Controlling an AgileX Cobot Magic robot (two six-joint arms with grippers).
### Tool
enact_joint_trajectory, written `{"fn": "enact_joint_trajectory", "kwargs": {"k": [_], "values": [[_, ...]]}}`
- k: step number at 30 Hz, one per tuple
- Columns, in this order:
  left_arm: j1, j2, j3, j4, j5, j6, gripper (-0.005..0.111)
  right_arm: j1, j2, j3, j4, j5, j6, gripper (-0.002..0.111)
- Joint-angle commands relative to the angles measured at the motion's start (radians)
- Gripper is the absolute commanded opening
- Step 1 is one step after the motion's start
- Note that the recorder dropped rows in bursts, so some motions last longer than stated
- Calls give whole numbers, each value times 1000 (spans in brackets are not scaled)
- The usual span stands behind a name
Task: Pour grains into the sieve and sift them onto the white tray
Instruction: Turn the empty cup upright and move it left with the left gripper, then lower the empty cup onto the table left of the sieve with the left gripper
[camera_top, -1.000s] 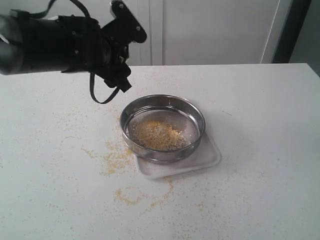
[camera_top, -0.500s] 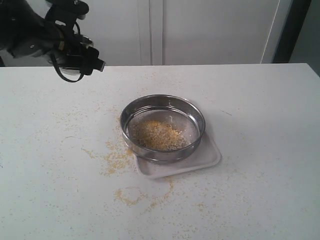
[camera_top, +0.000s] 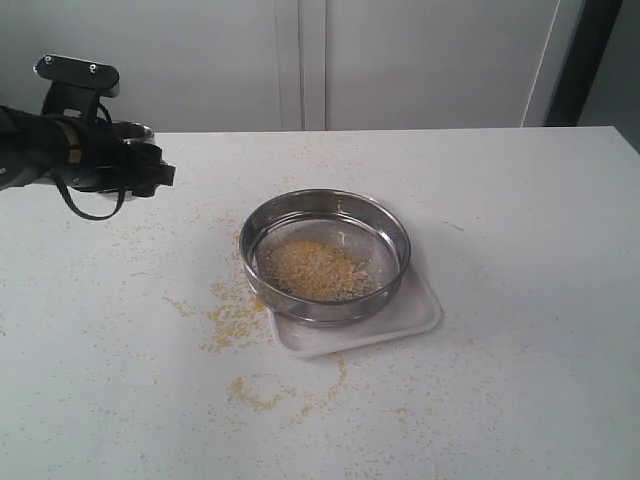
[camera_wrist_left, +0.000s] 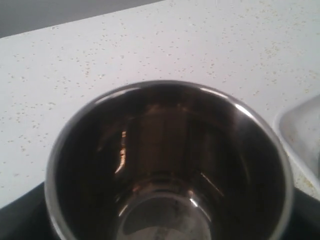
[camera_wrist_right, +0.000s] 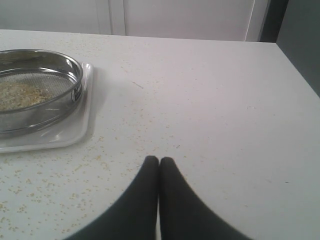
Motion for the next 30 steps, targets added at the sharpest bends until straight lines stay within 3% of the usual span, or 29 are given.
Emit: {"fn": "enact_joint_trajectory", "kwargs": {"k": [1,6,15,22,30], "values": [[19,4,39,5,-141,-13,0,-1,-4,6,-6,-10,-3,0],[30,21,76,5,-280,7,0,-1,-4,6,-6,-10,-3,0],[30,76,87,-18,-378,96,0,-1,-4,6,-6,-10,-3,0],[30,142,124,-207,-537,178,0,-1,-4,6,-6,-10,-3,0],[30,193,170,-250,-704,284,0,-1,-4,6,-6,-10,-3,0]]}}
